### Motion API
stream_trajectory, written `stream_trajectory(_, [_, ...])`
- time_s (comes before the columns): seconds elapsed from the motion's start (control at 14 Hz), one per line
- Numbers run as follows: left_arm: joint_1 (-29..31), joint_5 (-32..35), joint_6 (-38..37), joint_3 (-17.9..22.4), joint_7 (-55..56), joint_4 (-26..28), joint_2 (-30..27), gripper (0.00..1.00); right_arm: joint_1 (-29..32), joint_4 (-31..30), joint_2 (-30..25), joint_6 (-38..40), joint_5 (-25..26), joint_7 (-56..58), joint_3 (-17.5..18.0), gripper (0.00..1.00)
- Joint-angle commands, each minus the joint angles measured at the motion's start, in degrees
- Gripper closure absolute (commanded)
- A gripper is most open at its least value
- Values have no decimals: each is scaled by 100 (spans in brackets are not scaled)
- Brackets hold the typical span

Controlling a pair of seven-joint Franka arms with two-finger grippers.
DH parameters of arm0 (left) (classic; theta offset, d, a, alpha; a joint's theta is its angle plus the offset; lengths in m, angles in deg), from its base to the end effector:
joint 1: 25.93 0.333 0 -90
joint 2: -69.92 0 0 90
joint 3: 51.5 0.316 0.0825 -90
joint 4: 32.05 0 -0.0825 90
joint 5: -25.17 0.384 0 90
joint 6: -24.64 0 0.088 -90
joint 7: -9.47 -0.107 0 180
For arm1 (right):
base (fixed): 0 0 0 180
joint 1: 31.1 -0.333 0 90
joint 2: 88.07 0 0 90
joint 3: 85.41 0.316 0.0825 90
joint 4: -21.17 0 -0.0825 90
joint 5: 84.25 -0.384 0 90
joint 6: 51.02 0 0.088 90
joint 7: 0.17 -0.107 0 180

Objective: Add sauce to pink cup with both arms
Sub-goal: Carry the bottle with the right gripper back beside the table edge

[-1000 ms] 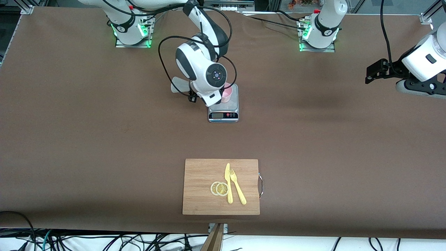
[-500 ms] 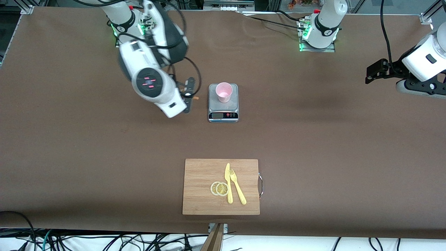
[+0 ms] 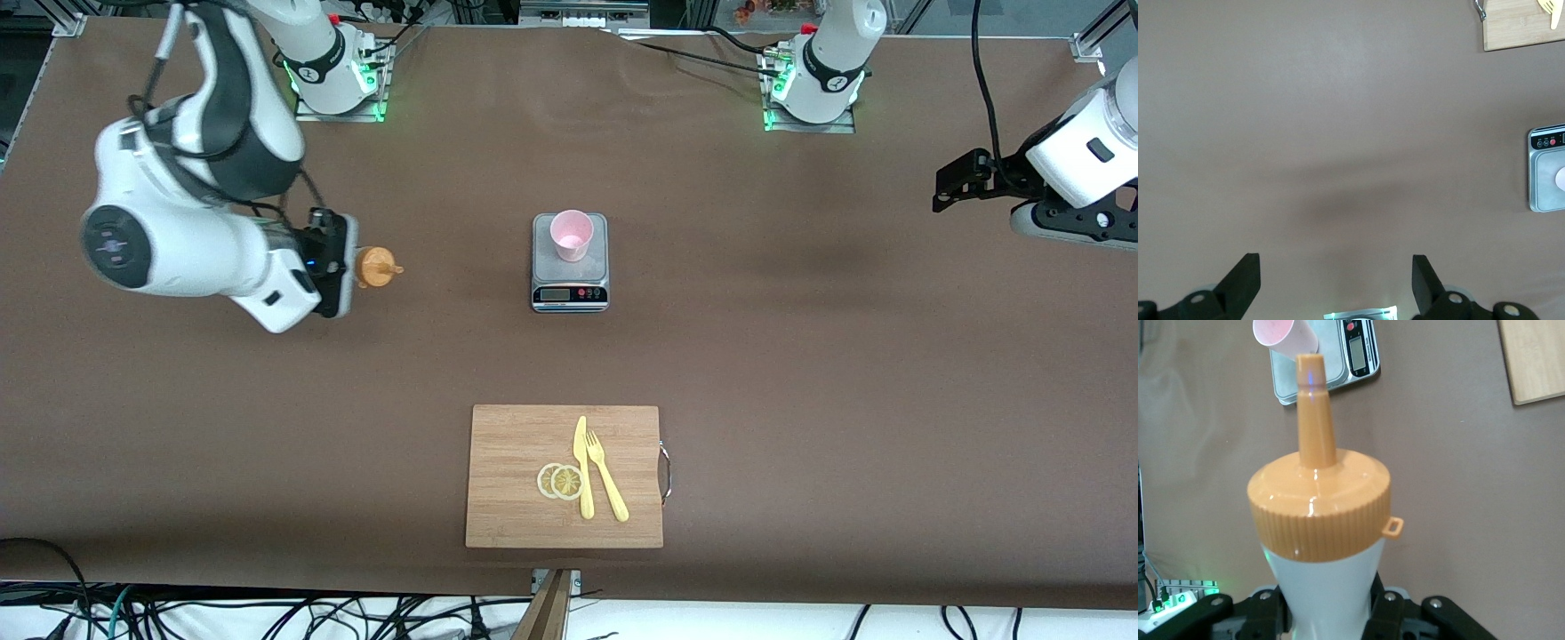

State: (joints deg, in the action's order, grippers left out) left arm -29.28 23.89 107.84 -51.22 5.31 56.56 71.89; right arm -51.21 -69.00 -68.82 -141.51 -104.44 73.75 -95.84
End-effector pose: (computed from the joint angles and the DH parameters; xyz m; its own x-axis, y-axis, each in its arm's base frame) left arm 0.5507 -0.0322 0.6072 0.9837 -0.1280 -0.1265 -0.1250 -0.9917 0.0314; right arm 0.6043 0.1526 0.4315 0.2027 0.9643 0.1705 0.9159 -0.1251 -0.3814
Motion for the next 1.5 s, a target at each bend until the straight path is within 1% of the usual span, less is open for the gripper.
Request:
stream_trajectory(0.0, [63, -83, -130, -10, -85, -116, 13, 0, 594, -570, -457, -135, -493, 805, 94, 60])
stream_trajectory(0.14, [63, -83, -130, -10, -129, -116, 13, 0, 1042, -895, -598, -153, -783, 1482, 103, 60])
stream_trajectory(0.29, [63, -83, -138, -1, -137, -116, 5, 0, 1482, -1142, -607, -153, -1143, 2290, 94, 60])
stream_trajectory(0.43, [63, -83, -138, -19, -120, -116, 5, 0, 1851, -1274, -598, -162, -1364, 2933, 94, 60])
stream_trajectory(0.57, [54, -48, -138, -28, -120, -125, 13, 0, 2185, -1336, -459, -153, -1680, 3591, 94, 60])
stream_trajectory(0.79, [54, -30, -138, -54, -120, -134, 13, 0, 2625, -1345, -177, -83, -2040, 4550, 94, 60])
stream_trajectory(0.93, [54, -30, -138, -54, -120, -125, 5, 0, 2845, -1345, 42, -48, -2382, 5104, 94, 60])
stream_trajectory(1.14, [54, -30, -147, -54, -103, -125, 5, 0, 3196, -1310, 682, 180, -3093, 6131, 85, 60])
stream_trajectory(1.29, [11, -30, -130, -54, -102, -143, 13, 0, 3224, -1232, 1158, 338, -3586, 6660, -63, 60])
stream_trajectory(1.43, [10, -30, -138, -54, -120, -125, 5, 0, 3224, -1222, 1309, 366, -3781, 6750, -82, 60])
